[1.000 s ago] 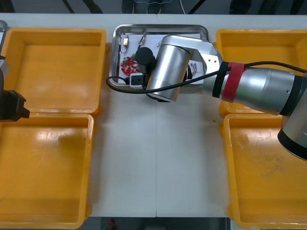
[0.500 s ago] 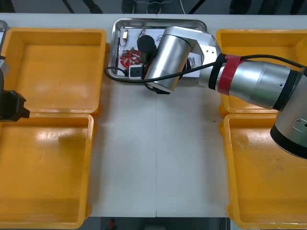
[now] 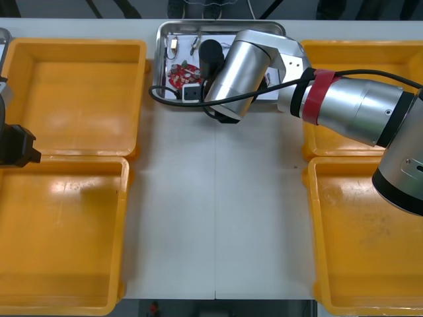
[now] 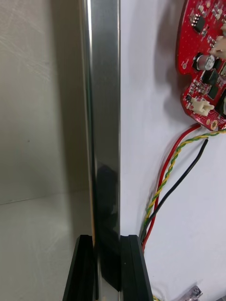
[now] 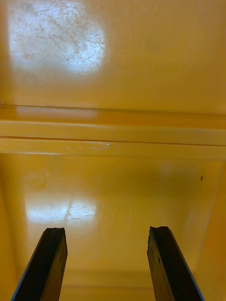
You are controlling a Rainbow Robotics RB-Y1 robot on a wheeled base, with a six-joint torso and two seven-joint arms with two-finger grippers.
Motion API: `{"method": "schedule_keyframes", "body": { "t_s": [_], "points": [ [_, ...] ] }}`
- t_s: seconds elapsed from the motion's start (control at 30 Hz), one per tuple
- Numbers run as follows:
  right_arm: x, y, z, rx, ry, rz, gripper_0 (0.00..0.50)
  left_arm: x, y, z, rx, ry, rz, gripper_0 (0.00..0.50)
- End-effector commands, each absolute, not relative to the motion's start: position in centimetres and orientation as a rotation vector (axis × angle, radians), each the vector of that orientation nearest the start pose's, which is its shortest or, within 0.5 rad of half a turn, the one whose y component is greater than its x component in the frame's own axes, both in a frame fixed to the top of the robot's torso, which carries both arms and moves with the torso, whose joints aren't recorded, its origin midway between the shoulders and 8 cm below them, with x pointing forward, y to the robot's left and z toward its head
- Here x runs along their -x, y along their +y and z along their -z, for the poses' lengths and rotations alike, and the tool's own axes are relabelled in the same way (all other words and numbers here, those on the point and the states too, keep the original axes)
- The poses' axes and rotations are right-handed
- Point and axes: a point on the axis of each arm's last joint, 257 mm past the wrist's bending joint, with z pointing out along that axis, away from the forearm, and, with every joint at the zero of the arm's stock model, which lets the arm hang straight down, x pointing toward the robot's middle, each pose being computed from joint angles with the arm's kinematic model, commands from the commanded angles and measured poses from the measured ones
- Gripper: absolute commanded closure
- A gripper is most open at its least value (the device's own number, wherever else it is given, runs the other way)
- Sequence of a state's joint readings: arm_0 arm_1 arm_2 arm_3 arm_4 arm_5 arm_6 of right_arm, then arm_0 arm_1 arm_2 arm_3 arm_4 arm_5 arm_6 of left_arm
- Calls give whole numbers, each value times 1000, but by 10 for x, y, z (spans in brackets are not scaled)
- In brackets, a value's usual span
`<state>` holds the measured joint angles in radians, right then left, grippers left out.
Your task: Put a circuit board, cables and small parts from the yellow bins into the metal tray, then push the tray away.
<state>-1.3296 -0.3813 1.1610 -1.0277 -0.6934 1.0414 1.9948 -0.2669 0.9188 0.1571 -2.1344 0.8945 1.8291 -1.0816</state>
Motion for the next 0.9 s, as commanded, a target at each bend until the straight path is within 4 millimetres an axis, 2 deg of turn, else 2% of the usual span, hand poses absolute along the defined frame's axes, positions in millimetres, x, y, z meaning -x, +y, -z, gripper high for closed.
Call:
{"method": "schedule_keyframes", "body": {
  "t_s": [0.03,0.07,0.1,0.13,0.17,0.2,0.23,0.3,0.37,0.63,0.9],
  "points": [
    [-640,4,140,1717,1674,664,500,-403,363,136,16,2618,-53,0],
    [-640,4,139,1717,1675,662,480,-403,363,136,16,2618,-53,0],
    [-640,4,139,1717,1674,664,425,-403,363,136,16,2618,-53,0],
    [-640,4,139,1720,1672,665,305,-403,363,136,16,2618,-53,0],
    [-640,4,139,1720,1672,663,218,-403,363,136,16,2618,-53,0],
    [-640,4,139,1720,1672,663,157,-403,363,136,16,2618,-53,0],
    [-640,4,139,1720,1672,663,134,-403,363,136,16,2618,-53,0],
    [-638,5,141,1714,1688,648,41,-403,363,136,16,2618,-53,0],
    [-635,6,143,1710,1710,621,0,-403,363,136,16,2618,-53,0],
    [-617,9,144,1713,1790,549,0,-403,363,136,16,2618,-53,0],
    [-576,15,154,1733,1906,420,0,-403,363,136,16,2618,-53,0]
  ]
}}
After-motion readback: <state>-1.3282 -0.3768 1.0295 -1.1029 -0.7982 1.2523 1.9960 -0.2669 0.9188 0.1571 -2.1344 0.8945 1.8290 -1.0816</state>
